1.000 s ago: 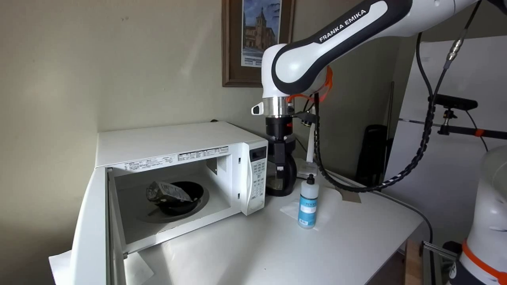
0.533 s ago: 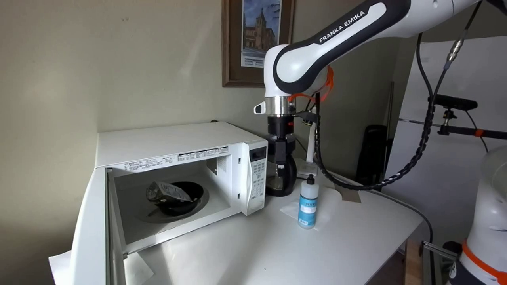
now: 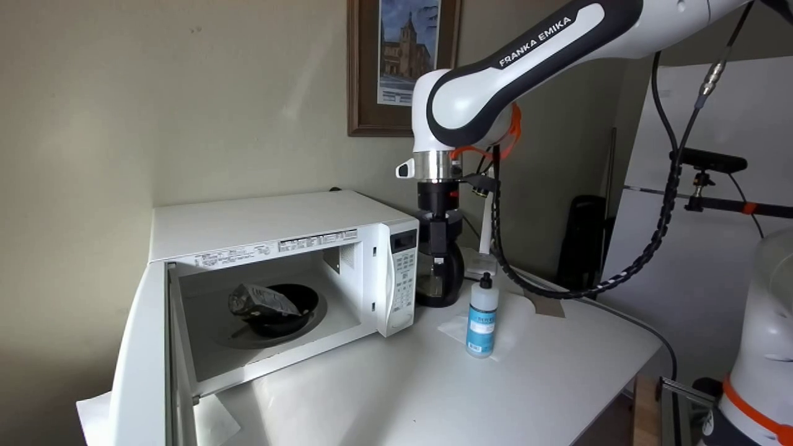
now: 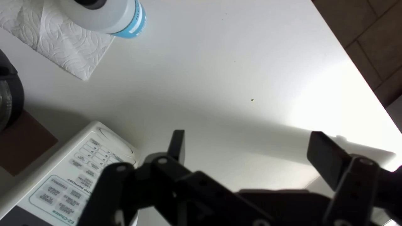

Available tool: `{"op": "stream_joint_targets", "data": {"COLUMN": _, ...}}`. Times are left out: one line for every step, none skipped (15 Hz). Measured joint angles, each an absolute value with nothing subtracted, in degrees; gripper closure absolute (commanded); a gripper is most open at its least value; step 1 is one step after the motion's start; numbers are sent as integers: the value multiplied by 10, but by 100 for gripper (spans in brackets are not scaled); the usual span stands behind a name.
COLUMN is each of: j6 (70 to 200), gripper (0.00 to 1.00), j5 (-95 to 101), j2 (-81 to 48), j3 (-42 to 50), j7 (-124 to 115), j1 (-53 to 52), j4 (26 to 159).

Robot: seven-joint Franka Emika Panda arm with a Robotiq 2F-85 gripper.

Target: Remove the black bowl from the microwave and put it on the table

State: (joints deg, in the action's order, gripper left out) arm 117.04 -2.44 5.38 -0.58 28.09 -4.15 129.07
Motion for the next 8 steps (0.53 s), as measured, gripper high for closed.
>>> {"op": "stream_joint_targets", "data": {"j6": 1175, "gripper": 0, "j5": -28, "j2": 52, "j3": -10, "j7": 286, "j1": -44, "j4": 1292}}
{"op": "stream_joint_targets", "data": {"j6": 1178, "gripper": 0, "j5": -32, "j2": 48, "j3": -15, "j7": 291, "j1": -48, "j4": 1294}}
{"op": "stream_joint_targets", "data": {"j6": 1180, "gripper": 0, "j5": -37, "j2": 43, "j3": -22, "j7": 297, "j1": -54, "j4": 1296}}
{"op": "stream_joint_targets", "data": {"j6": 1181, "gripper": 0, "j5": -43, "j2": 37, "j3": -30, "j7": 303, "j1": -59, "j4": 1298}}
{"op": "stream_joint_targets", "data": {"j6": 1181, "gripper": 0, "j5": -50, "j2": 30, "j3": -37, "j7": 311, "j1": -66, "j4": 1300}}
{"op": "stream_joint_targets", "data": {"j6": 1182, "gripper": 0, "j5": -55, "j2": 23, "j3": -45, "j7": 324, "j1": -71, "j4": 1302}}
{"op": "stream_joint_targets", "data": {"j6": 1182, "gripper": 0, "j5": -57, "j2": 15, "j3": -53, "j7": 340, "j1": -76, "j4": 1303}}
{"op": "stream_joint_targets", "data": {"j6": 1184, "gripper": 0, "j5": -57, "j2": 8, "j3": -60, "j7": 356, "j1": -81, "j4": 1304}}
